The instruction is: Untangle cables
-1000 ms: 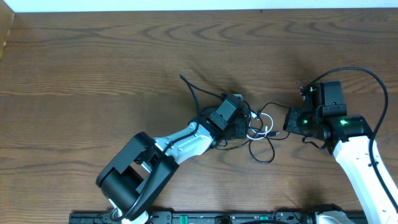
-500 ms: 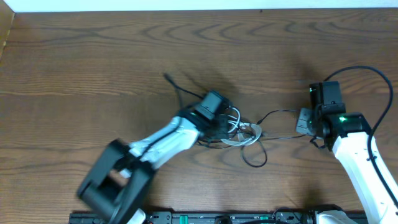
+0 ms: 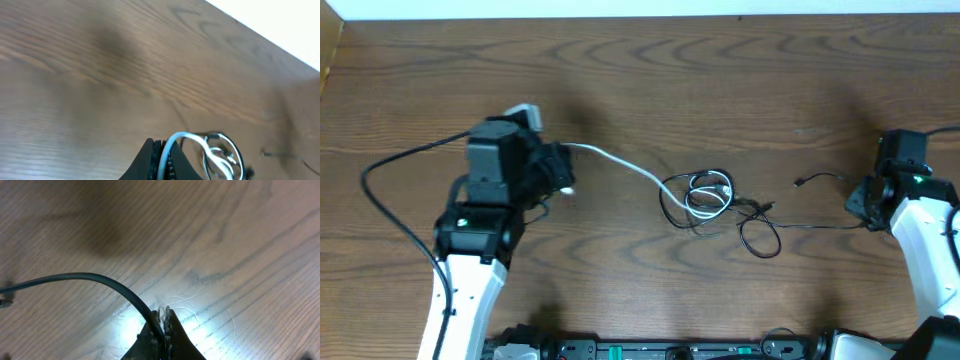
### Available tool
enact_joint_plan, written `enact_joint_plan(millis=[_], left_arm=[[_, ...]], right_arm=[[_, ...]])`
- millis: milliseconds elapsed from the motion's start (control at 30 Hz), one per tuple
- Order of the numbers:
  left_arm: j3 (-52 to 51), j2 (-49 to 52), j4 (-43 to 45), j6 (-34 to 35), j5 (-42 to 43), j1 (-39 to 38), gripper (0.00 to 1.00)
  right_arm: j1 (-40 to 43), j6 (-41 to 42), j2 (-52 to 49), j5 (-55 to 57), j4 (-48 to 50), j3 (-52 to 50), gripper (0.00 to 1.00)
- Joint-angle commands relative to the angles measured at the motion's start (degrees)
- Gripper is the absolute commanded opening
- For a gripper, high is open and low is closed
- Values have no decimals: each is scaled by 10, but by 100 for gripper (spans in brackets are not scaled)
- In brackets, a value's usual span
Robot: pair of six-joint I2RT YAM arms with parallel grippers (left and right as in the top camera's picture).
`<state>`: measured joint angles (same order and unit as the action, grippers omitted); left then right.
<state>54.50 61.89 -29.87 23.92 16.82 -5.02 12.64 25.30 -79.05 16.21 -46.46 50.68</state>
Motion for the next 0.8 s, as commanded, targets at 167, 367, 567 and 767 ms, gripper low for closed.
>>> enact_joint_plan(millis=[167,367,567,767], left_arm=[[2,22,16,23,-33,113,7],[2,45,17,62,-75,173,7],[2,75,16,81,-40,192,9],[2,129,17,75,71,132,67]], right_arm=[[14,10,-1,-18,-12,1,1],[14,10,-1,-18,-18,1,1],[14,-5,-1,-70,-14,1,1],[11,-61,-1,-186,4,1,1]])
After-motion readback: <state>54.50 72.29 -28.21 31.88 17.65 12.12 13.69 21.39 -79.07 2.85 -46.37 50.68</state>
